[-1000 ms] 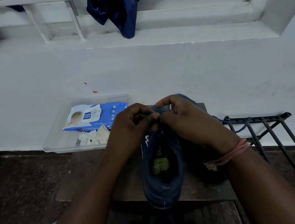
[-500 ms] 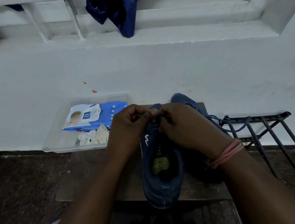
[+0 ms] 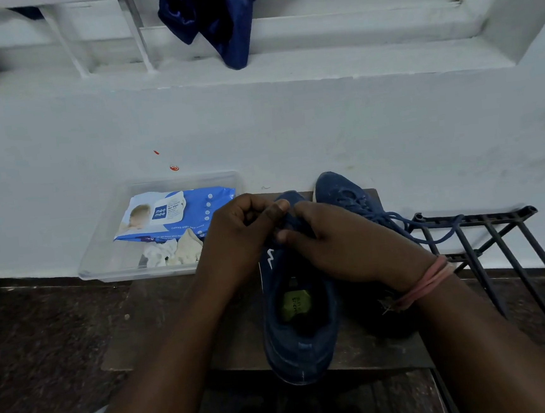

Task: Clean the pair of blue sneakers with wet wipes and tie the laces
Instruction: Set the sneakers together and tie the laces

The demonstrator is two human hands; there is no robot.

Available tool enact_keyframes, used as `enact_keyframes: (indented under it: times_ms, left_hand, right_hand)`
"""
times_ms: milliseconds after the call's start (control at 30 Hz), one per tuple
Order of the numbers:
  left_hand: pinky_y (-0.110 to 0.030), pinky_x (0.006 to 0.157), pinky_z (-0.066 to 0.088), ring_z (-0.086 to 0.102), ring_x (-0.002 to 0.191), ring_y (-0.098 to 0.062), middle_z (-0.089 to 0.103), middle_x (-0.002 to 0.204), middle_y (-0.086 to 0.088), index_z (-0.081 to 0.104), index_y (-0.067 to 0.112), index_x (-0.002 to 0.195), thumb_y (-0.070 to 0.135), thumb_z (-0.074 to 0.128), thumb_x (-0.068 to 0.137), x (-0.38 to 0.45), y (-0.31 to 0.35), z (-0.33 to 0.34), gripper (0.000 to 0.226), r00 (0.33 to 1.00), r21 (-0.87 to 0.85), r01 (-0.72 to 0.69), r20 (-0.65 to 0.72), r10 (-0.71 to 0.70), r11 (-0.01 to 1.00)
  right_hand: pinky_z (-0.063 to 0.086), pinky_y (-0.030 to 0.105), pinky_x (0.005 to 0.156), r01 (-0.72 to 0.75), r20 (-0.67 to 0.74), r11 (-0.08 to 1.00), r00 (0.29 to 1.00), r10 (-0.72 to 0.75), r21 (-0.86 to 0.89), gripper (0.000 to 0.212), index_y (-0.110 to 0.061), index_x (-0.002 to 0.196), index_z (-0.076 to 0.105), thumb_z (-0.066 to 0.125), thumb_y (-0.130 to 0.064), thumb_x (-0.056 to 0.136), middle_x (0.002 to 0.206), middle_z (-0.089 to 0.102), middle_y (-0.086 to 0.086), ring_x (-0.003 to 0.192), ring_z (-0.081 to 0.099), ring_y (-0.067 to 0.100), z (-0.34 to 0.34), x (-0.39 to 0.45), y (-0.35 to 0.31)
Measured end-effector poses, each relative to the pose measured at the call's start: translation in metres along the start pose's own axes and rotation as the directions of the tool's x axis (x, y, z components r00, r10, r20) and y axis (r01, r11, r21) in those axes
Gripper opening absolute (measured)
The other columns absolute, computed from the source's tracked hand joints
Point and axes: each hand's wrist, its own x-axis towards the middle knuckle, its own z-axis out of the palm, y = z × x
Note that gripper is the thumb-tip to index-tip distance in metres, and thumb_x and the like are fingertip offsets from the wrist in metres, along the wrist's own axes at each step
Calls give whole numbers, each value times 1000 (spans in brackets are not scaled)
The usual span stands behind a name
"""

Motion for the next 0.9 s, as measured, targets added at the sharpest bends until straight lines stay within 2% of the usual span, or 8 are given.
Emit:
enact_keyframes:
  times_ms: [133, 233, 333, 467, 600, 700, 800, 900]
  left_hand:
    - [-20, 60, 50, 64, 62, -10, 72, 69, -3, 71, 15, 80, 39, 71, 93, 1, -3, -5, 28, 999, 57, 28, 39, -30, 998]
    - [-17, 58, 46, 60, 60, -7, 69, 66, -1, 74, 14, 78, 40, 69, 94, 1, -3, -6, 31, 992, 66, 70, 96, -77, 995]
    - [-16, 56, 44, 56, 57, -8, 65, 63, -1, 74, 16, 73, 35, 66, 97, 1, -4, -3, 31, 982, 18, 108, 153, -109, 994]
    - [-18, 57, 45, 55, 58, -11, 62, 64, -3, 74, 12, 78, 36, 65, 97, 1, -4, -5, 32, 973, -46, 149, 185, -138, 988]
    - [-21, 56, 45, 57, 52, -8, 71, 67, -6, 76, 8, 79, 36, 72, 92, 1, -5, -8, 31, 971, -26, 214, 118, -209, 977]
    - [-28, 63, 46, 58, 52, -7, 71, 62, 2, 78, 14, 77, 42, 77, 87, 5, -11, -14, 29, 972, 146, 220, 53, -230, 965]
    - [-26, 62, 44, 57, 49, -2, 65, 54, 13, 74, 19, 70, 44, 77, 86, 13, -20, -26, 30, 986, 422, 155, -129, -109, 893]
    - [-31, 69, 46, 64, 73, -9, 67, 68, 14, 71, 23, 70, 45, 74, 88, 15, -25, -26, 28, 987, 571, 93, -162, 1, 816]
  right_hand:
    - [51, 39, 73, 83, -148, 989, 984, -102, -125, 21, -22, 91, 63, 52, -37, 102, 78, 64, -6, 71, 60, 9, 0, 2, 6]
    - [46, 25, 67, 104, -287, 983, 947, -144, -148, 13, -22, 102, 56, 62, -32, 96, 78, 63, -8, 72, 58, 5, -1, 2, 12]
    - [43, 19, 65, 160, -274, 978, 943, -191, -131, 11, -22, 97, 53, 64, -22, 95, 80, 64, -10, 74, 58, 4, -5, 0, 10]
    - [45, 25, 73, 162, -275, 974, 940, -201, -157, 10, -20, 88, 56, 56, -25, 97, 89, 65, -10, 84, 58, 7, -4, 1, 9]
    - [38, 40, 91, 45, -131, 935, 987, -97, -353, 21, -26, 92, 55, 41, -39, 99, 101, 47, -6, 96, 47, 16, -7, -4, 9]
    - [33, 44, 99, -54, 6, 898, 998, 63, -437, 24, -32, 84, 55, 46, -48, 100, 98, 41, -9, 100, 35, 14, -24, -21, 3]
    - [41, 34, 86, -141, 148, 931, 969, 200, -337, 27, -29, 79, 62, 60, -51, 94, 92, 55, -10, 95, 49, 11, -44, -47, -6]
    - [43, 29, 65, -243, 258, 888, 897, 359, -390, 28, -23, 84, 68, 65, -50, 92, 80, 65, -3, 75, 62, 10, -46, -62, -11]
